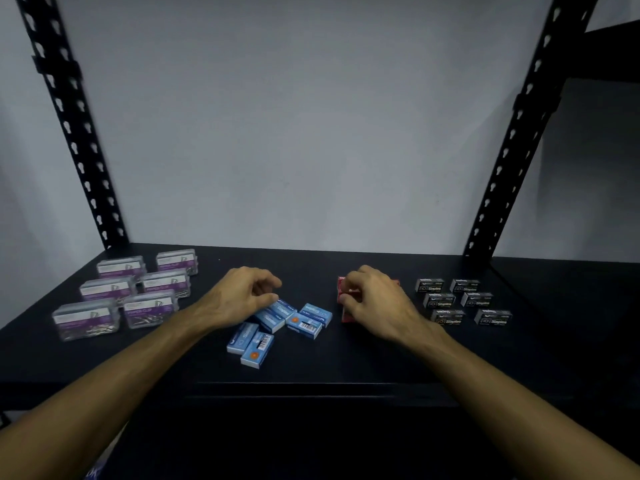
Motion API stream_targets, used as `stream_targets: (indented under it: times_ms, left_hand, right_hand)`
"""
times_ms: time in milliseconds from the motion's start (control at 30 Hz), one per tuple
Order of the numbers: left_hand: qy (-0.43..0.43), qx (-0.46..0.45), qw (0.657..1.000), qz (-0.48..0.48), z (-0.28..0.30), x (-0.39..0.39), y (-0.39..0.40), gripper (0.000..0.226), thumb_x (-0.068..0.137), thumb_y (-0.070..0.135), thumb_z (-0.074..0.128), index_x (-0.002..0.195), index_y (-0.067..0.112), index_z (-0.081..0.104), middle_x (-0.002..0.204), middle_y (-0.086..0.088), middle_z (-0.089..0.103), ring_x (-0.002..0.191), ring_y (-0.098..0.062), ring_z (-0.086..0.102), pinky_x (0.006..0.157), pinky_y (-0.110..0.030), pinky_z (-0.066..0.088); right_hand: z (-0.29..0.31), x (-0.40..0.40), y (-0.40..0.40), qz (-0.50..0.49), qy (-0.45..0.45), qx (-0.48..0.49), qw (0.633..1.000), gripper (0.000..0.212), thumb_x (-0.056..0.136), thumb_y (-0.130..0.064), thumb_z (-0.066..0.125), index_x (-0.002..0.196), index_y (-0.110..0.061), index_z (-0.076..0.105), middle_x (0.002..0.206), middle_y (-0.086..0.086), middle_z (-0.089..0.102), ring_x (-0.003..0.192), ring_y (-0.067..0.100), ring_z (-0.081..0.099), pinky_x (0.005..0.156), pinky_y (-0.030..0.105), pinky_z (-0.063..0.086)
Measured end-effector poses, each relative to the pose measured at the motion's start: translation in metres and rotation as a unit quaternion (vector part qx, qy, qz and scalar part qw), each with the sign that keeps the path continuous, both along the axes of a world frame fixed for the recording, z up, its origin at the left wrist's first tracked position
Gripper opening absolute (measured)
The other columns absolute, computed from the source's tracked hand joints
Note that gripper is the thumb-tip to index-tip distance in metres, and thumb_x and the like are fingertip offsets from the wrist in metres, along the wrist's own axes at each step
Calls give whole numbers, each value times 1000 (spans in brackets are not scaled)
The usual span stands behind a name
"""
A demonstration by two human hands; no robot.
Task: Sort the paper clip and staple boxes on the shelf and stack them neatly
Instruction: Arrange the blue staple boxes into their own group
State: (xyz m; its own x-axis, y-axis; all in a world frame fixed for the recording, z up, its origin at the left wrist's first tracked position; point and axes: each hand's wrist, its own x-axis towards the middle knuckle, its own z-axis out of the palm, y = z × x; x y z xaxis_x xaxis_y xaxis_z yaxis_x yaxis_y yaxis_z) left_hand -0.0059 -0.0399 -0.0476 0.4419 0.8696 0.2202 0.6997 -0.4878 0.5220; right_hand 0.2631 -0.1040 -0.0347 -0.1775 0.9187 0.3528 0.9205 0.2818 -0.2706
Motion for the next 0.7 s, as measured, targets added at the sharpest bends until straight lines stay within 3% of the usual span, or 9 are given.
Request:
stream_targets:
  times_ms: [233, 467, 600, 700]
  left_hand:
    - [38, -33, 999, -2, -2, -15, -1, 37, 87, 35, 72, 121, 22, 66, 113, 10, 66, 95, 4, 59, 75, -10, 42]
    - [74, -57, 996, 13, -7, -21, -9, 48, 81, 52, 73, 119, 23, 67, 109, 12, 61, 97, -2, 59, 83, -20, 49]
    - [77, -57, 995, -3, -7, -20, -12, 38, 81, 53, 71, 108, 26, 73, 96, 16, 65, 86, 3, 62, 66, -11, 46]
    - [62, -67, 996, -10, -6, -16, -15, 39, 79, 57, 70, 99, 24, 77, 88, 10, 73, 80, -1, 67, 70, -27, 57]
  right_hand:
    - [-4, -37, 5, 41, -13, -19, 999, 19, 95, -36, 57, 106, -23, 64, 103, -6, 55, 95, 10, 52, 78, 27, 46]
    - [-13, -64, 15, 47, -35, -31, 998, 27, 96, -40, 55, 109, -20, 68, 108, -2, 58, 101, 14, 53, 78, 28, 44]
    - [-20, -78, 22, 39, -70, -49, 996, 39, 96, -49, 50, 113, -20, 69, 115, 1, 57, 105, 16, 52, 83, 33, 48]
    - [-24, -86, 27, 29, -113, -65, 991, 46, 97, -52, 45, 116, -18, 70, 120, 5, 57, 109, 19, 50, 87, 36, 46]
